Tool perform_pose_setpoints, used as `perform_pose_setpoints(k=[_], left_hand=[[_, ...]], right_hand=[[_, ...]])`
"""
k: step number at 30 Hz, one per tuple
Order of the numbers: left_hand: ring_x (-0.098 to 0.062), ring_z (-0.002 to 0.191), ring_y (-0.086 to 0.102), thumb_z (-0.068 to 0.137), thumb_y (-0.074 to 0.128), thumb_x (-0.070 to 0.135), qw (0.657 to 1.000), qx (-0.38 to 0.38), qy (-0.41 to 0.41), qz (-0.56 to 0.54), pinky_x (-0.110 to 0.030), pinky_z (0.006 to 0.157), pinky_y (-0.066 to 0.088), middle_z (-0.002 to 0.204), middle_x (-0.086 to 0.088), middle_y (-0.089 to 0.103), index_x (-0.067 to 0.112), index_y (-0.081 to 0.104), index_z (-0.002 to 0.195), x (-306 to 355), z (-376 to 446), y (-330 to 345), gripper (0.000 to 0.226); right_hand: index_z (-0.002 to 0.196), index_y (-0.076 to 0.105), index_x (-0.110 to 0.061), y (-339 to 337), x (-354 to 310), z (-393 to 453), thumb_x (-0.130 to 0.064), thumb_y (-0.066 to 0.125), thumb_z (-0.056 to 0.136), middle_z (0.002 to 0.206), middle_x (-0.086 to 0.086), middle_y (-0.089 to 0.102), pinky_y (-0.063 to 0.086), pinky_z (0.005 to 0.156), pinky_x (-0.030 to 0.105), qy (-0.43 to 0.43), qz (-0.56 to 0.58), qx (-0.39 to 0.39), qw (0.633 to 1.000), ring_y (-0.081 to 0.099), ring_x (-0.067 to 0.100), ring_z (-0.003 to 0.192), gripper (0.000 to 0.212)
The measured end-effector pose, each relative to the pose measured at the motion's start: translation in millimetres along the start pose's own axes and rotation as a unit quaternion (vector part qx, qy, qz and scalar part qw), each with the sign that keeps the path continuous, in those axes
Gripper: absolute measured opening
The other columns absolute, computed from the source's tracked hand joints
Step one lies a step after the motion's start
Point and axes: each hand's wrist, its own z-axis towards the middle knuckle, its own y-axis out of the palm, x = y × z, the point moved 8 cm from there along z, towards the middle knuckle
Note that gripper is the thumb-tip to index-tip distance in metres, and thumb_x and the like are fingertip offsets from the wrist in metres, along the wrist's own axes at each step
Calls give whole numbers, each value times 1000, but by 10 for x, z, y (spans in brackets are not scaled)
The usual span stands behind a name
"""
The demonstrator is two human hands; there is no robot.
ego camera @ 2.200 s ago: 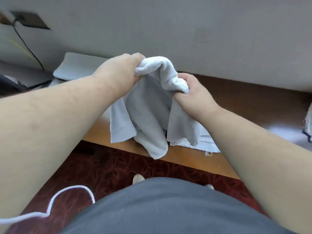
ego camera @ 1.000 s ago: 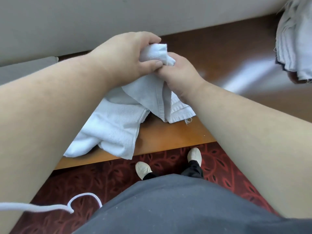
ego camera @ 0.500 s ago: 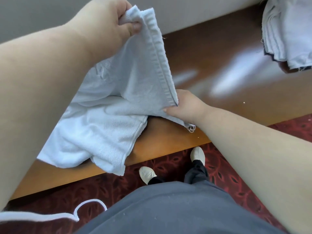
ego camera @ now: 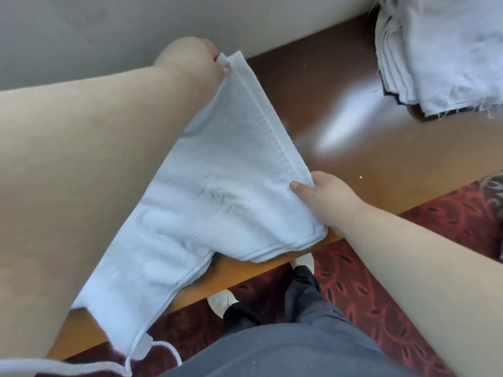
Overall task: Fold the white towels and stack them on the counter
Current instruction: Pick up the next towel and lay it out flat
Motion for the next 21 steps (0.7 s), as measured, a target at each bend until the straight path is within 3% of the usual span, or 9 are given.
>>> perform_pose_setpoints(k=[2, 4, 6, 9, 11, 13, 16, 19, 21], left_hand=[[-35, 118, 54, 100, 49, 27, 998, -53, 6, -38, -37, 97, 41, 130, -10, 59, 18, 56, 134, 158, 103, 376, 36], [-29, 132, 45, 100, 48, 27, 991, -82, -7, -107, -33, 107, 34, 148, -6, 45, 24, 32, 152, 247, 39, 730, 54], [-28, 129, 47, 98, 51, 31, 982, -59, -42, -176, -37, 107, 40, 148, -5, 42, 29, 30, 152, 256, -164, 1013, 57], [-25, 115, 54, 92, 59, 39, 980, 19, -70, -187, -41, 92, 52, 131, -2, 50, 32, 49, 137, 289, -539, 1242, 47], [-26, 116, 49, 89, 59, 46, 988, 2, -39, -149, -38, 92, 48, 128, -3, 51, 28, 48, 135, 395, -604, 1361, 50], [-28, 120, 44, 91, 54, 48, 996, -6, 19, -86, -39, 95, 41, 132, -5, 48, 25, 44, 139, 513, -606, 1422, 54], [-27, 121, 39, 93, 47, 47, 995, 24, 56, -85, -37, 98, 35, 135, -3, 44, 26, 39, 144, 551, -723, 1450, 55], [-27, 137, 20, 97, 38, 51, 993, 21, 72, -95, -37, 115, 15, 154, -3, 22, 28, 23, 152, 611, -963, 1609, 62], [-27, 146, 1, 100, 30, 50, 993, 10, 80, -84, -40, 119, -4, 162, -5, 3, 29, 12, 155, 672, -1077, 1710, 62]], right_hand=[[99, 61, -25, -86, 79, 64, -45, 55, 95, 88, -11, 63, 41, 58, 23, -11, -103, 33, 994, 59, 8, 78, 21], [102, 56, -26, -109, 115, 85, -42, 57, 94, 87, -13, 60, 37, 56, 21, -25, -133, 47, 990, 57, 10, 77, 18], [112, 49, -29, -114, 124, 73, -40, 63, 91, 92, -14, 58, 40, 57, 23, -20, -123, 53, 991, 58, 10, 79, 28], [124, 45, -31, -189, -64, 95, -36, 71, 83, 110, -10, 51, 47, 72, 30, -54, -128, 88, 986, 56, 13, 94, 49], [128, 50, -29, -238, -321, 203, -35, 68, 84, 120, -6, 48, 46, 91, 35, -105, -152, 119, 976, 50, 16, 110, 48], [130, 54, -27, -247, -665, 377, -34, 62, 89, 128, -4, 49, 42, 98, 31, -158, -158, 129, 966, 47, 16, 119, 42], [131, 57, -24, -194, -1217, 784, -33, 55, 94, 123, -5, 58, 39, 87, 21, -190, -113, 100, 970, 56, 12, 111, 38], [133, 55, -18, -113, -1622, 1257, -33, 54, 94, 118, -2, 62, 49, 87, 28, -166, -120, 80, 976, 63, 19, 102, 42], [115, 59, -16, -65, -1764, 1492, -37, 54, 91, 95, 0, 62, 48, 68, 27, -142, -189, 84, 968, 61, 22, 84, 32]])
